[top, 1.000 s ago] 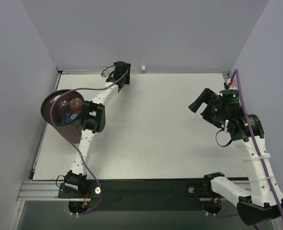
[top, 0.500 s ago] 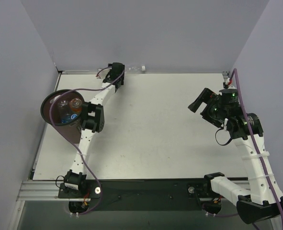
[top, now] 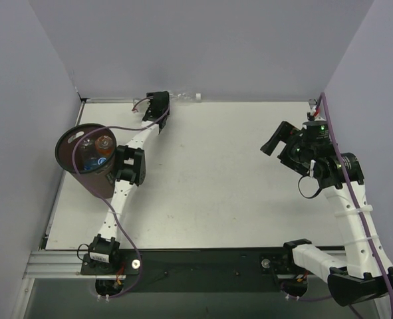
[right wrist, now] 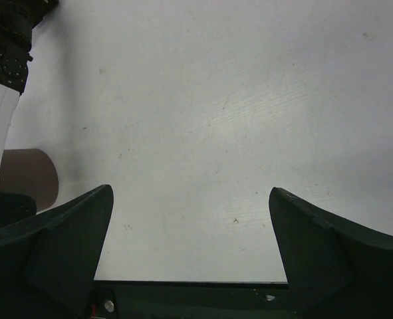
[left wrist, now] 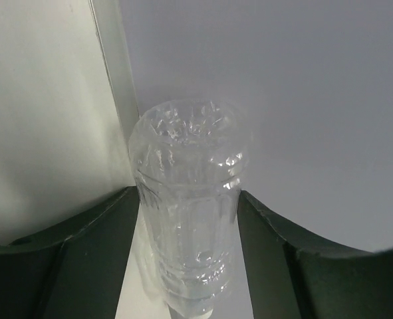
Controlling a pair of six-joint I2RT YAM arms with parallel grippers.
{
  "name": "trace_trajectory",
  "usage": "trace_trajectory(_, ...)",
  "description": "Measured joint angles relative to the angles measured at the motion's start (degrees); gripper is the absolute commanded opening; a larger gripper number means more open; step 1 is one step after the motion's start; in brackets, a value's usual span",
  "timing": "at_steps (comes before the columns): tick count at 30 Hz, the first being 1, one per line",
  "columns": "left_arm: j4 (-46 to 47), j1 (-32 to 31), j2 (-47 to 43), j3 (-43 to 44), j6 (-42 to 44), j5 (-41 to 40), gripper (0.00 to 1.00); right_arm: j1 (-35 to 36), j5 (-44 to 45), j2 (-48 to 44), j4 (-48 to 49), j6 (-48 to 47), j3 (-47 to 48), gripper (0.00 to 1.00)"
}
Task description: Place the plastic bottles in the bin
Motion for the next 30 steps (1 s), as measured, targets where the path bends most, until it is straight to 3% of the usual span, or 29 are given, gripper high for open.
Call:
trace_trajectory(8, 5.9, 0.8, 2.0, 0.5, 0.8, -0.3, 0.51, -0.1, 0.0, 1.6, -0.9, -0.7, 1.3, 0.98)
trace_trajectory(16, 19.6, 1.1, 1.4, -7.6, 1.5, 0.7, 0.19, -0.1, 0.0, 3.5, -1.1, -0.7, 2.2, 0.97)
trace_trajectory(30, 30.5, -1.7, -11.8, -29.3, 5.9, 8.1, 0.1, 0.0, 0.0, 1.6, -0.7, 1.7, 1.9, 0.97)
